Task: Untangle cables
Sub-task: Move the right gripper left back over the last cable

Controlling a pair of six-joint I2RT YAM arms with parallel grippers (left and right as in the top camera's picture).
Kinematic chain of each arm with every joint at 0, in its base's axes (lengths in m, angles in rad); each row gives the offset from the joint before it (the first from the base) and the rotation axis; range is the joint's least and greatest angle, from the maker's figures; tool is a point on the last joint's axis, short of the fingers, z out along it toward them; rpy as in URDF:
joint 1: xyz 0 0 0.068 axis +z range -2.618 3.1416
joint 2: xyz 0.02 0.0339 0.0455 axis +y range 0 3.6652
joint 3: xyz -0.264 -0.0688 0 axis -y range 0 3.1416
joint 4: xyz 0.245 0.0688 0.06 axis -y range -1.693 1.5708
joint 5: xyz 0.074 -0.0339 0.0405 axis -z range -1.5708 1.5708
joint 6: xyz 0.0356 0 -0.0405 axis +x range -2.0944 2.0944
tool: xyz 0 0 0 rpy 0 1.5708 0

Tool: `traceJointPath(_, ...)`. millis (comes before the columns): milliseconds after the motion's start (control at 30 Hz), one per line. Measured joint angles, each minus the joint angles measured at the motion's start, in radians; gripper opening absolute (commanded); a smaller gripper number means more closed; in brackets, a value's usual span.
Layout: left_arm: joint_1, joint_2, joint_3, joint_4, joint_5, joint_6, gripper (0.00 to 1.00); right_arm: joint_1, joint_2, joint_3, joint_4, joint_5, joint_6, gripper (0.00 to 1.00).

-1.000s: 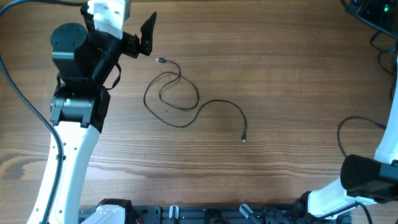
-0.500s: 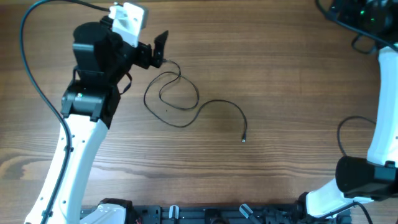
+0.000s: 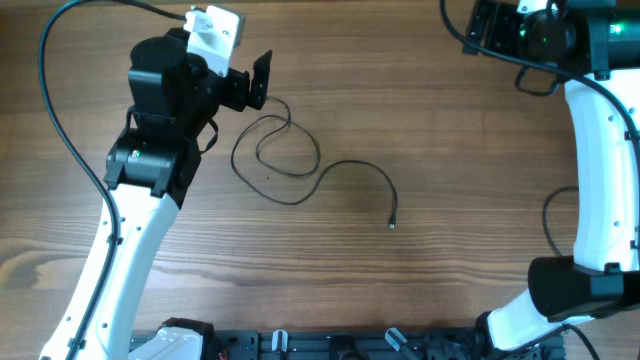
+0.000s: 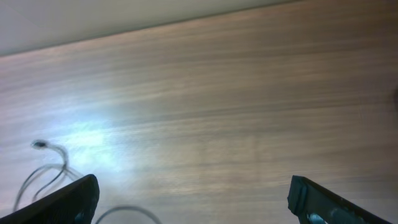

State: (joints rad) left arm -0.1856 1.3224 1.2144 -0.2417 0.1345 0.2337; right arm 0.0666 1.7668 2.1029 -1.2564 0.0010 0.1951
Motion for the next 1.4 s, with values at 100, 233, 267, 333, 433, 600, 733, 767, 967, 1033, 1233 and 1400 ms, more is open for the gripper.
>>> traceJointPath(100, 0.003, 0.0, 0.0, -0.032, -0.009, -0.029, 0.96, 0.021, 0.0, 0.0, -0.016, -0.05, -0.018, 1.0)
traceJointPath(233, 0.005, 0.0, 0.0, -0.063, -0.027, -0.095, 0.97, 0.054, 0.0, 0.0, -0.015, -0.108, -0.065, 1.0)
traceJointPath(267, 0.005, 0.0, 0.0, -0.069, -0.036, -0.111, 0.97, 0.063, 0.0, 0.0, -0.015, -0.126, -0.077, 1.0)
traceJointPath(333, 0.005, 0.0, 0.0, -0.079, -0.058, -0.148, 0.97, 0.075, 0.0, 0.0, -0.014, -0.15, -0.099, 1.0)
traceJointPath(433, 0.005, 0.0, 0.0, -0.116, -0.091, -0.194, 0.97, 0.112, 0.0, 0.0, -0.01, -0.223, -0.116, 1.0)
traceJointPath(600, 0.018, 0.0, 0.0, -0.165, -0.111, -0.222, 1.0, 0.149, 0.0, 0.0, -0.03, -0.266, -0.119, 1.0)
traceJointPath(733, 0.051, 0.0, 0.0, -0.175, -0.11, -0.245, 1.0, 0.181, 0.005, -0.017, -0.018, -0.271, -0.119, 1.0)
traceJointPath(767, 0.06, 0.0, 0.0, -0.175, -0.107, -0.248, 1.0, 0.191, 0.011, -0.023, -0.011, -0.271, -0.119, 1.0)
traceJointPath(967, 0.144, -0.008, 0.0, -0.178, -0.098, -0.305, 1.0, 0.275, 0.101, -0.04, 0.042, -0.27, -0.118, 1.0)
traceJointPath(1033, 0.175, -0.008, 0.0, -0.183, -0.092, -0.32, 1.0, 0.296, 0.127, -0.041, 0.053, -0.271, -0.117, 1.0)
traceJointPath(1233, 0.209, -0.011, 0.0, -0.189, -0.081, -0.333, 1.0, 0.37, 0.218, -0.042, 0.102, -0.265, -0.113, 1.0)
traceJointPath(1400, 0.209, -0.013, 0.0, -0.189, -0.08, -0.334, 1.0, 0.422, 0.302, -0.042, 0.136, -0.238, -0.097, 1.0)
